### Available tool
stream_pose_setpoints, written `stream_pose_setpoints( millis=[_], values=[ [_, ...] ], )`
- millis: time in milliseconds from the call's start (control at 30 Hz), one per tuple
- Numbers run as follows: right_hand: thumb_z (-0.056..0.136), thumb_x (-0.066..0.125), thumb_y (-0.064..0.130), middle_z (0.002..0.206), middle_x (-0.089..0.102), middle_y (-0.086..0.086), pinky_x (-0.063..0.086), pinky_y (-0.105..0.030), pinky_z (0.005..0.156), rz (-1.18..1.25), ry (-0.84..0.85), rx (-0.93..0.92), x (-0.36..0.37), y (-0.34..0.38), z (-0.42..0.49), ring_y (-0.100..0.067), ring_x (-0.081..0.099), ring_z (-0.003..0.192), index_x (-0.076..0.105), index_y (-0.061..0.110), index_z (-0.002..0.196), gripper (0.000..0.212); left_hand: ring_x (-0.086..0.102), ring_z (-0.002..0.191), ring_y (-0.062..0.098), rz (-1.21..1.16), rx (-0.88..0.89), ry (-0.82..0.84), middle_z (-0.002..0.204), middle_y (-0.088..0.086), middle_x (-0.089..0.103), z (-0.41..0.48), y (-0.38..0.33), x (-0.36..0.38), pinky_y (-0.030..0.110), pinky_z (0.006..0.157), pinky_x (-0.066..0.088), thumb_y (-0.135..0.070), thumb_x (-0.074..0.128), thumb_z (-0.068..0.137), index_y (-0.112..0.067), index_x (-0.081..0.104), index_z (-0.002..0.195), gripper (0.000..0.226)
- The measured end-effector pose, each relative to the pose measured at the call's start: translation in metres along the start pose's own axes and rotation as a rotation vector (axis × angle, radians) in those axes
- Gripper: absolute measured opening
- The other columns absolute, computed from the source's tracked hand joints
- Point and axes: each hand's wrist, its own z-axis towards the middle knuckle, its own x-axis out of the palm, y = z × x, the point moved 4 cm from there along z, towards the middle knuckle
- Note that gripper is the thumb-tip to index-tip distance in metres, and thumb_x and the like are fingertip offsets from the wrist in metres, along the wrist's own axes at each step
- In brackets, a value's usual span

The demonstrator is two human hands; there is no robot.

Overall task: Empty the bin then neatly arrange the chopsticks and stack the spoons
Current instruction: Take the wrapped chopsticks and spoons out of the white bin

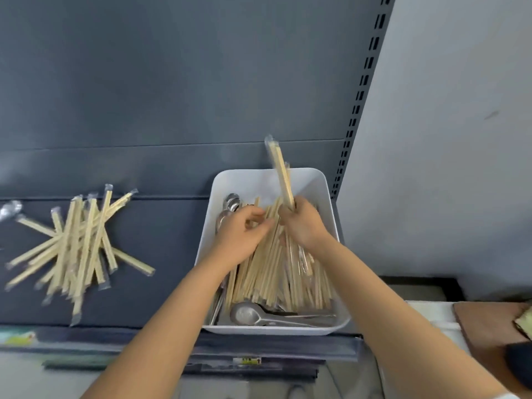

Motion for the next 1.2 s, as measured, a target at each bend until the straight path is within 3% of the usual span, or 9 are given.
stream_pose_setpoints(
  millis=[67,200,367,500,600,733,833,967,1200],
  values=[
    [0.096,0.049,0.018,0.075,0.059,-0.006,0.054,-0.041,0.064,0.241,0.035,-0.005,-0.002,0.012,0.000,-0.024,0.058,0.056,0.050,0.010,0.088,0.012,0.060,0.079,0.003,-0.135,-0.067,0.074,0.096,-0.006,0.065,-0.005,-0.009,0.004,0.022,0.073,0.050,-0.038,0.058,0.092,-0.014,0.061,0.118,0.036],
    [0.098,0.049,0.016,0.080,0.062,-0.005,0.056,-0.036,0.057,0.316,0.114,-0.053,-0.007,0.032,-0.006,-0.023,0.058,0.058,0.053,0.013,0.089,0.011,0.056,0.070,0.003,0.188,0.008,-0.041,0.086,-0.006,0.065,-0.014,-0.014,-0.002,0.024,0.064,0.044,-0.051,0.046,0.094,-0.015,0.064,0.104,0.041],
    [0.096,0.055,0.016,0.075,0.062,-0.010,0.053,-0.031,0.055,0.450,0.250,0.091,0.006,0.022,-0.012,-0.019,0.061,0.056,0.059,0.007,0.094,0.011,0.067,0.080,0.010,-0.499,-0.240,0.132,0.100,-0.003,0.070,-0.034,-0.023,-0.002,0.029,0.075,0.056,-0.038,0.058,0.093,-0.017,0.059,0.117,0.032],
    [0.099,0.049,0.021,0.086,0.069,-0.013,0.051,-0.033,0.057,0.605,0.345,0.114,0.019,0.032,-0.014,-0.027,0.065,0.069,0.064,0.003,0.099,0.024,0.070,0.075,0.020,-0.661,-0.218,0.179,0.089,-0.002,0.074,-0.047,-0.024,-0.014,0.038,0.068,0.060,-0.008,0.067,0.087,-0.029,0.055,0.119,0.040],
    [0.100,0.045,0.015,0.095,0.071,-0.011,0.055,-0.034,0.056,0.584,0.268,0.013,0.027,0.050,-0.012,-0.025,0.069,0.073,0.056,0.003,0.112,0.020,0.067,0.062,0.022,-0.598,-0.143,0.005,0.086,0.010,0.074,-0.055,-0.025,-0.037,0.033,0.057,0.058,-0.008,0.073,0.082,-0.017,0.060,0.120,0.042],
    [0.099,0.045,0.014,0.090,0.070,-0.009,0.056,-0.045,0.077,0.475,0.165,-0.052,0.070,0.083,-0.015,-0.031,0.068,0.086,0.059,0.007,0.099,0.016,0.058,0.053,0.019,-0.454,-0.072,-0.181,0.079,0.007,0.072,-0.065,-0.015,-0.077,0.024,0.046,0.048,-0.013,0.074,0.082,-0.015,0.063,0.109,0.029],
    [0.099,0.041,0.011,0.092,0.068,-0.013,0.056,-0.041,0.062,0.487,0.241,-0.019,0.113,0.106,-0.025,-0.030,0.065,0.080,0.056,0.001,0.109,0.020,0.053,0.044,0.016,-0.266,-0.023,-0.223,0.074,0.001,0.068,-0.075,0.002,-0.113,0.023,0.044,0.042,-0.027,0.060,0.093,-0.019,0.062,0.100,0.011],
    [0.100,0.038,0.007,0.078,0.056,-0.018,0.037,-0.027,0.037,0.550,0.323,0.057,0.179,0.124,-0.044,-0.027,0.048,0.054,0.052,-0.006,0.108,0.021,0.063,0.059,0.029,-0.211,-0.066,-0.242,0.082,0.004,0.070,-0.090,0.047,-0.169,0.032,0.049,0.049,-0.027,0.040,0.101,-0.017,0.063,0.100,0.025],
    [0.098,0.042,0.002,0.078,0.060,-0.010,0.051,-0.027,0.047,0.701,0.256,0.243,0.298,0.137,-0.077,-0.018,0.060,0.061,0.053,0.002,0.106,0.014,0.068,0.082,0.018,-0.188,-0.081,-0.121,0.095,0.000,0.072,-0.114,0.147,-0.268,0.023,0.053,0.053,-0.019,0.057,0.095,-0.022,0.063,0.115,0.021]
  ],
)
